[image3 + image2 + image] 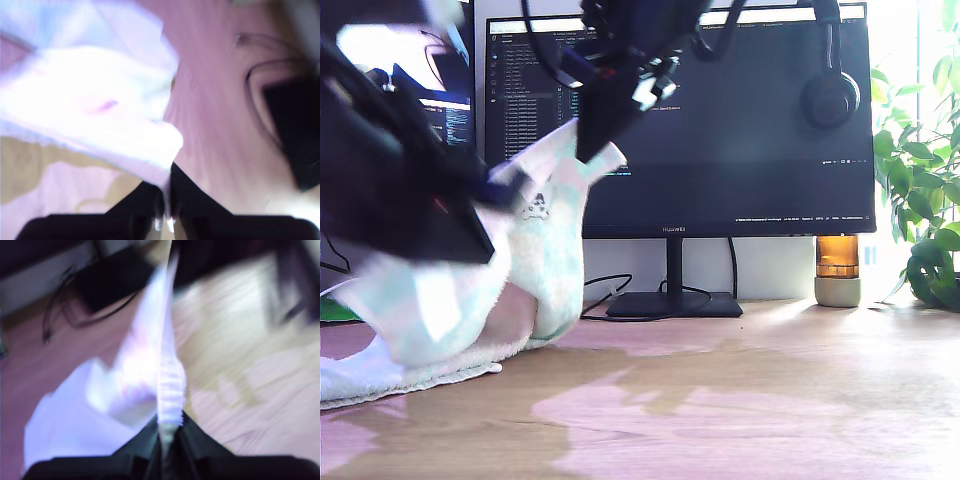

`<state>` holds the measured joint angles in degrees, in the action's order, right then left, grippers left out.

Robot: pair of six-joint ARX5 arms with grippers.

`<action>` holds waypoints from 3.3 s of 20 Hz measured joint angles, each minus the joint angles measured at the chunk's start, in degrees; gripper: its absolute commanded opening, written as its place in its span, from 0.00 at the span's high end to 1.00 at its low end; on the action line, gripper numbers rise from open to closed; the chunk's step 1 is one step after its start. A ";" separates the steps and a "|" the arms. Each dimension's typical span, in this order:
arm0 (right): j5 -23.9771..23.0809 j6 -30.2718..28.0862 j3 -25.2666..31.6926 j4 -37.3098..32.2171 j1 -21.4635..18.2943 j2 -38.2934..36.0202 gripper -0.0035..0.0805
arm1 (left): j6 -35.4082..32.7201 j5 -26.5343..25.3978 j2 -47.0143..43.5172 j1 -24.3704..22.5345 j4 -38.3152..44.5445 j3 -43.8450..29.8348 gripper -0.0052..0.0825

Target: Fold the tea towel to a neat square and place it to the right

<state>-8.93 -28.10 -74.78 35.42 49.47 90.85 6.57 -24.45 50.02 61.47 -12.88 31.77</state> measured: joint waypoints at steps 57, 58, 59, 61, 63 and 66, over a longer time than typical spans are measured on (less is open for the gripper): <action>-5.66 0.96 -52.24 0.79 -10.49 14.03 0.97 | -64.13 30.23 35.87 -38.18 1.95 65.94 0.97; -6.23 0.74 -52.30 1.33 -10.49 14.03 0.97 | -63.98 30.99 35.89 -38.16 0.63 67.34 0.97; -6.49 0.59 -52.30 2.93 -10.49 14.05 0.97 | -63.04 31.93 35.89 -38.16 -1.66 68.52 0.97; -6.43 0.76 -52.28 7.06 -10.93 14.05 0.97 | -60.19 32.74 35.82 -38.05 -7.85 69.26 0.97; -3.65 1.27 -52.28 11.96 -11.19 14.05 0.97 | -56.35 34.03 36.24 -38.05 -17.35 69.24 0.97; 3.08 4.85 -52.28 20.76 -11.63 14.05 0.97 | -49.46 36.33 38.18 -38.66 -31.21 69.24 0.97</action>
<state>-5.85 -23.24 -127.07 56.18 37.85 104.90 -42.89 11.88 88.20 22.81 -44.10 101.01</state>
